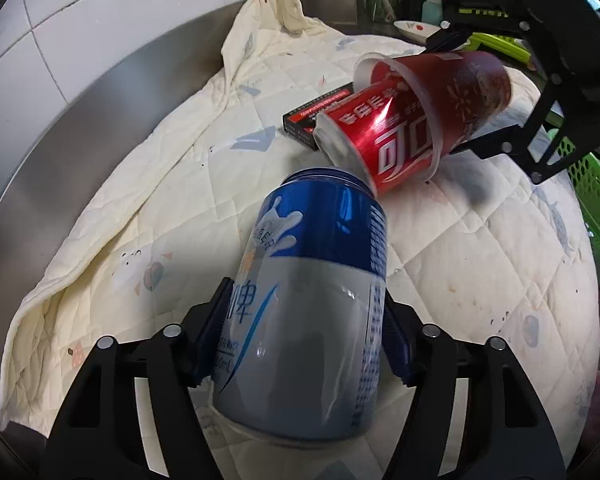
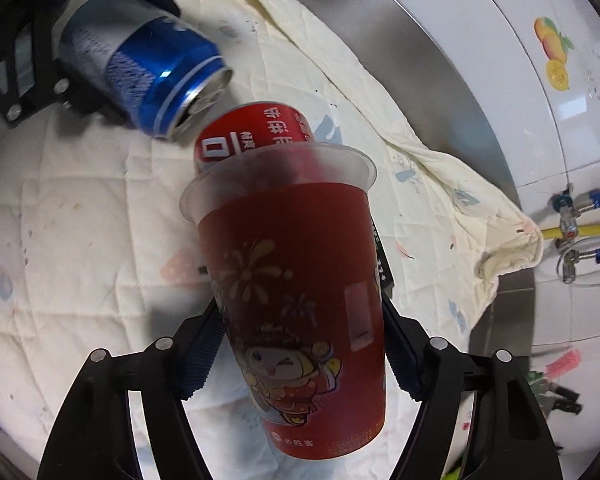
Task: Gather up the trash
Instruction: 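Grasp the blue-and-white can with the left gripper while the right grasps the red paper cup, then carry the blue can with the left gripper while the right carries the red cup toward the basket, then drop the red paper cup into the green basket with the right gripper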
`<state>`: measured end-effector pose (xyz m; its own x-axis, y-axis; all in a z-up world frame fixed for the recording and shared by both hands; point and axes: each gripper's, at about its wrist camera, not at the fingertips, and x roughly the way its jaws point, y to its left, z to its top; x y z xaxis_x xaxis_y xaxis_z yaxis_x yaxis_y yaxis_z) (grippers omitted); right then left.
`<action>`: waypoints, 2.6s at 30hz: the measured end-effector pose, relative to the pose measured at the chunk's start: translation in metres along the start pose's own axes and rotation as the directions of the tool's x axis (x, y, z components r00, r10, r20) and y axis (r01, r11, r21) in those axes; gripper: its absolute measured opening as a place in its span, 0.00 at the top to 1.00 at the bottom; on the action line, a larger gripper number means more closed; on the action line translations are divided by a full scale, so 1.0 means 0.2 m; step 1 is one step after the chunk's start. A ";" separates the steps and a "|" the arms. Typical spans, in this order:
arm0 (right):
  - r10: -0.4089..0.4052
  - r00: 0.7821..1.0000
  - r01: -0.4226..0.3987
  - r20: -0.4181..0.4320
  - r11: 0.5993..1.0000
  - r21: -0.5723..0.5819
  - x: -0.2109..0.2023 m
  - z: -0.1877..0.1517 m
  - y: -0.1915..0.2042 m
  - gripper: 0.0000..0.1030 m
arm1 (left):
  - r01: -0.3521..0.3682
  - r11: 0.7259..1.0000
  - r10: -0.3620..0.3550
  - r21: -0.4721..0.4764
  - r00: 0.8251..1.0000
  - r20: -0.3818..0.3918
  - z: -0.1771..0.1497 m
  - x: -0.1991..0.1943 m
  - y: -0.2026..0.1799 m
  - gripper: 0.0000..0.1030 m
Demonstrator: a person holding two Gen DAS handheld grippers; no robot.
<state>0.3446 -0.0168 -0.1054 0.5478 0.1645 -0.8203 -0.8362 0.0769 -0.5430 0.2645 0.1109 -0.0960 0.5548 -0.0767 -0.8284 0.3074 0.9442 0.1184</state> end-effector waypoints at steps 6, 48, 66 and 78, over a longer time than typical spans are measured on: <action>-0.026 0.998 0.023 -0.055 0.999 -0.039 -0.12 0.00 0.02 0.33 | -0.005 1.000 0.005 -0.003 1.000 0.018 -0.01 -0.03 -0.02 0.40; -0.136 0.990 0.128 -0.033 0.787 0.603 -0.79 -0.62 0.44 0.34 | 0.098 0.995 -0.098 0.014 0.975 0.201 0.00 -0.51 -0.53 0.42; -0.105 0.974 0.223 -0.202 0.248 0.943 -0.74 -1.61 0.50 0.34 | 0.287 0.943 -0.318 0.169 0.926 0.204 0.27 -0.43 -1.20 0.42; -0.007 0.987 0.159 -0.159 -0.008 0.987 -0.33 -1.88 0.52 0.33 | 0.295 0.935 -0.330 0.198 0.929 0.169 0.33 -0.39 -1.36 0.42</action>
<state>0.2313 -0.3886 -0.1760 0.5506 0.0058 -0.8348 0.0680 0.9963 0.0518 0.1885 -0.1608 -0.0287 0.5449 -0.4367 -0.7158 0.6047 0.7961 -0.0255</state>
